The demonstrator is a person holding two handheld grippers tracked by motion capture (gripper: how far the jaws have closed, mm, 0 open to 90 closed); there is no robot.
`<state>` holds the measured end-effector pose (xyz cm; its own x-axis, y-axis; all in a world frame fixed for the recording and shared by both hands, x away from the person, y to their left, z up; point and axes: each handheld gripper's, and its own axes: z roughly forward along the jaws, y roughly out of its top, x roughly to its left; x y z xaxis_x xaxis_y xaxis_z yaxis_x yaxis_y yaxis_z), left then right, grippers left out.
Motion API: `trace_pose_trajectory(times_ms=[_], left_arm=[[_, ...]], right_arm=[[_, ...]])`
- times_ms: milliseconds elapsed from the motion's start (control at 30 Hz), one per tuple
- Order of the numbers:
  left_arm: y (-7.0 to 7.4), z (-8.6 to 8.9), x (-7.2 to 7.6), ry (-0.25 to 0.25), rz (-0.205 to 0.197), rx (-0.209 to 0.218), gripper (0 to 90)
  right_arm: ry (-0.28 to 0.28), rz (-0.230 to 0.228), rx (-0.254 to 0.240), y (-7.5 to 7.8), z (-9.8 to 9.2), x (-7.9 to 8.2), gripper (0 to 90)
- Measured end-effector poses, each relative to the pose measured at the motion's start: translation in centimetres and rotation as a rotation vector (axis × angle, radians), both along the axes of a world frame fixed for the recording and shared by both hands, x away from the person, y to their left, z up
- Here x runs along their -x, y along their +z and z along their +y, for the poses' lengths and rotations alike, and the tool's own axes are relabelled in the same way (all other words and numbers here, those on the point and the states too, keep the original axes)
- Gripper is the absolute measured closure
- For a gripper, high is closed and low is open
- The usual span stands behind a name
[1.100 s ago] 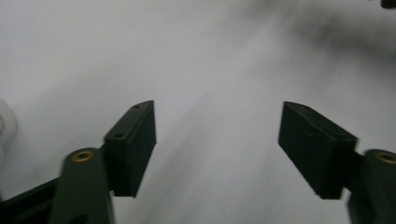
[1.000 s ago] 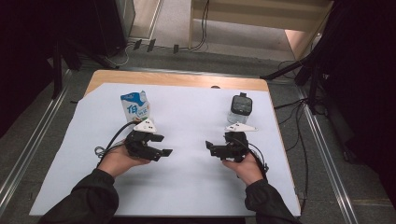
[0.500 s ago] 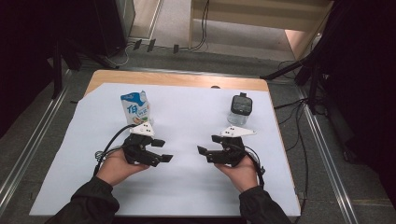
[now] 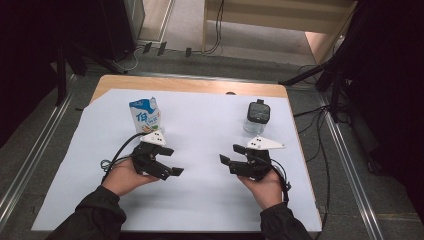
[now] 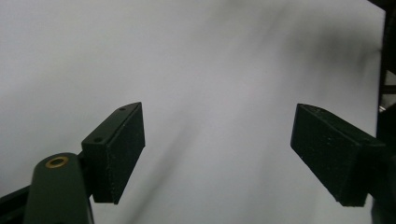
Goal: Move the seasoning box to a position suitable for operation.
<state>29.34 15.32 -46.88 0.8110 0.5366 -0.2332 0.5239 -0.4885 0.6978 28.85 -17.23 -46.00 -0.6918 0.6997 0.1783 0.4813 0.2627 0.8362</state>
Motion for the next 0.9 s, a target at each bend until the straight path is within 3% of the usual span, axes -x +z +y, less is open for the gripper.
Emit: trace_pose_trajectory(times_ms=[167, 367, 500, 733, 900], left_arm=[[0.0, 0.4, 0.0, -0.012, -0.008, 0.002, 23.5], [-0.1, 0.8, -0.2, -0.006, -0.012, -0.011, 23.7], [-0.1, 1.1, -0.3, -0.002, -0.014, -0.001, 23.6], [0.0, 1.5, -0.4, 0.016, -0.002, 0.002, 23.4], [0.1, 1.7, -0.5, 0.014, -0.003, -0.002, 22.4]], right_arm=[[-0.018, 0.005, -0.012, -0.1, -0.2, -0.1, 39.7], [-0.033, -0.02, 0.002, 0.0, -0.5, 0.0, 46.3], [-0.052, 0.006, -0.001, -0.4, -0.6, -0.2, 51.4], [-0.054, -0.001, 0.022, -0.6, -0.6, -0.5, 51.0], [-0.093, 0.008, 0.029, -0.5, -1.2, -0.9, 41.8]])
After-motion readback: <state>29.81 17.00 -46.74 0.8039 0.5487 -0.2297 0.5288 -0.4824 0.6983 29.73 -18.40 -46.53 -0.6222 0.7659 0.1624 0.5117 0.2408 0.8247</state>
